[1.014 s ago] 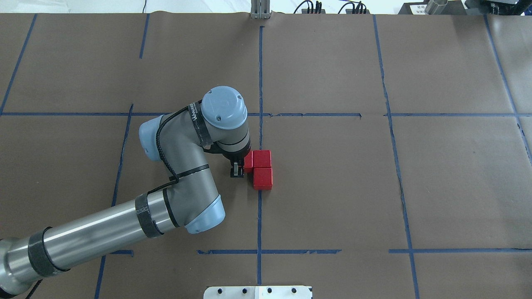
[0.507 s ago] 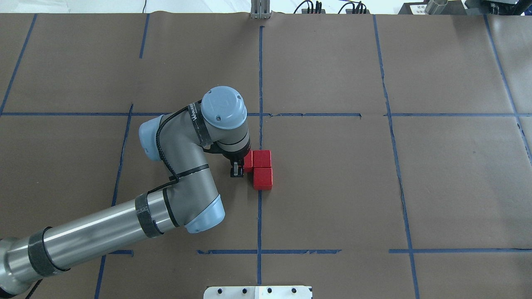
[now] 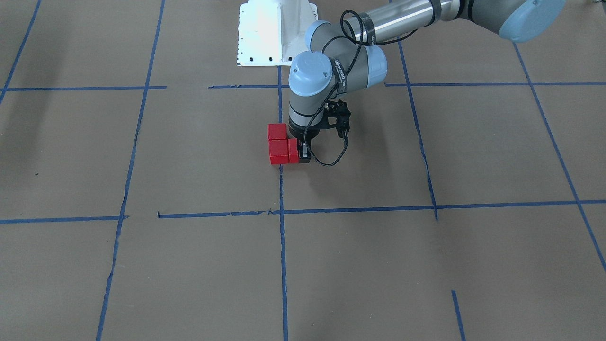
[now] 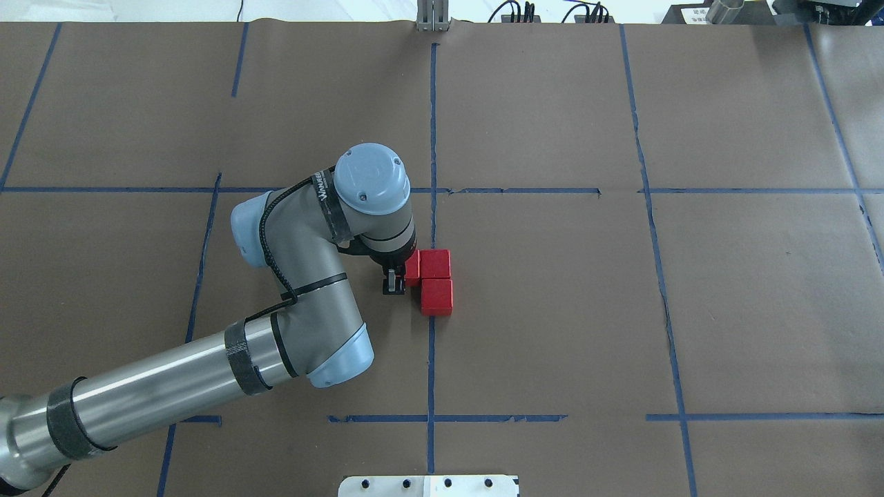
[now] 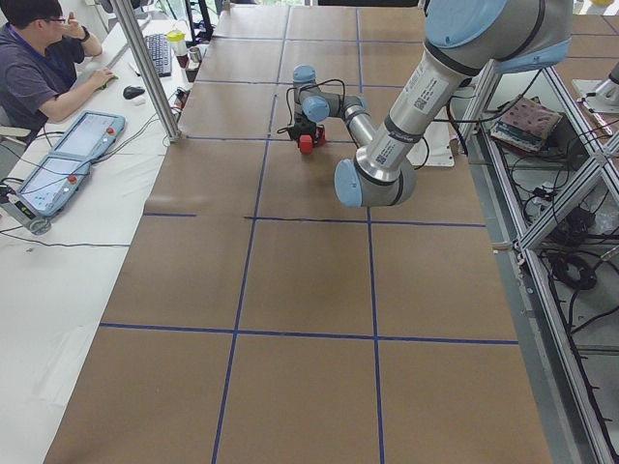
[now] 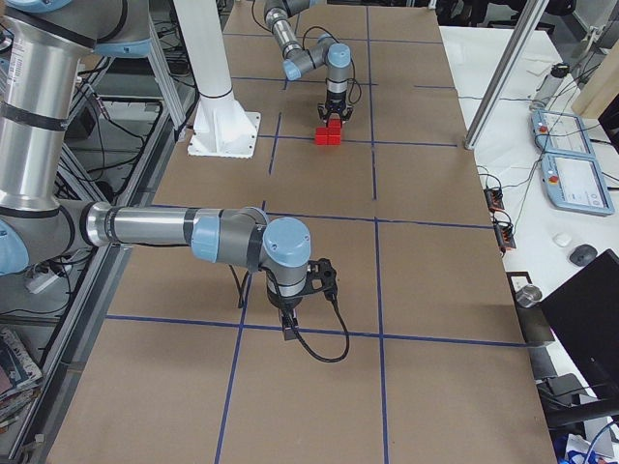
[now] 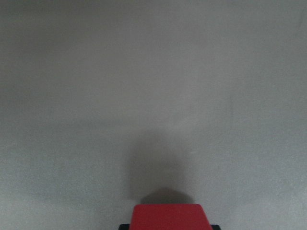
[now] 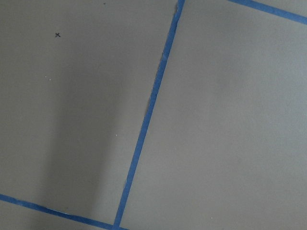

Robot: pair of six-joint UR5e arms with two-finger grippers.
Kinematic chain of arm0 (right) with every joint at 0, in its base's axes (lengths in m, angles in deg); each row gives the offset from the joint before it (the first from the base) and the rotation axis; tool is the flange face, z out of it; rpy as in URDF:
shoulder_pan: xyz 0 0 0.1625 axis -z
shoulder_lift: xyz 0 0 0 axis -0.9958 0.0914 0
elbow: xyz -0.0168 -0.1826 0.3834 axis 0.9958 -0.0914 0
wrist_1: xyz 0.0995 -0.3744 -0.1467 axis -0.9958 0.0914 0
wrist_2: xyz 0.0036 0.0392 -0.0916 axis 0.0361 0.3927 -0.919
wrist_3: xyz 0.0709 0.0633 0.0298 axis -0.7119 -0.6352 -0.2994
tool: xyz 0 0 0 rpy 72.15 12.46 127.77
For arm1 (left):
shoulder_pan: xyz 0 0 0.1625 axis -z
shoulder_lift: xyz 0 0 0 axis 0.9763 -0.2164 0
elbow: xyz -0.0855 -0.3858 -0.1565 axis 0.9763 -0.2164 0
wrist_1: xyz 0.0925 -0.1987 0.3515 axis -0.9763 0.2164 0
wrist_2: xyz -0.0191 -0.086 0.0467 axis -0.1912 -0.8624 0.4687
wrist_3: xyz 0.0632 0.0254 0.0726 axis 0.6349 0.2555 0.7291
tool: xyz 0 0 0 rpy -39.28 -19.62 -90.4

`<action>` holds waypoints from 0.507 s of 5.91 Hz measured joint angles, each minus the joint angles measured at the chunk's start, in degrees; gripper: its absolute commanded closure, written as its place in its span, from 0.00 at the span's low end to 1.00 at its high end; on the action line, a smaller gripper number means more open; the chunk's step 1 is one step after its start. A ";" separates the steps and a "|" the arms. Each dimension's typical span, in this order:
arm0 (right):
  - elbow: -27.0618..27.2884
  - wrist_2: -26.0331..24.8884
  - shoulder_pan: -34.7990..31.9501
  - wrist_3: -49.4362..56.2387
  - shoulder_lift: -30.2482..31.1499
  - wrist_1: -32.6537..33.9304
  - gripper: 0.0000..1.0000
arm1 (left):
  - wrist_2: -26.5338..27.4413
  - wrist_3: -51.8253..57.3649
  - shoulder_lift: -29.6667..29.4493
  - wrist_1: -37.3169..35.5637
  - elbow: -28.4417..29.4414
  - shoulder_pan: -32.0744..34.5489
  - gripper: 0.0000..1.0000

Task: Form red blocks into L shape at center
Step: 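Lower the cube beside the farther center cube and open the left gripper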

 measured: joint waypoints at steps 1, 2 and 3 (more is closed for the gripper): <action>0.00 0.00 0.00 -0.02 0.02 0.00 0.00 | 0.00 0.01 0.00 0.03 0.05 0.00 0.59; 0.00 0.00 0.00 -0.07 0.02 0.00 0.00 | 0.00 0.10 0.00 0.27 0.08 0.00 0.18; 0.00 0.00 0.00 -0.08 0.02 0.00 0.00 | 0.00 0.31 0.00 0.56 0.10 0.00 0.00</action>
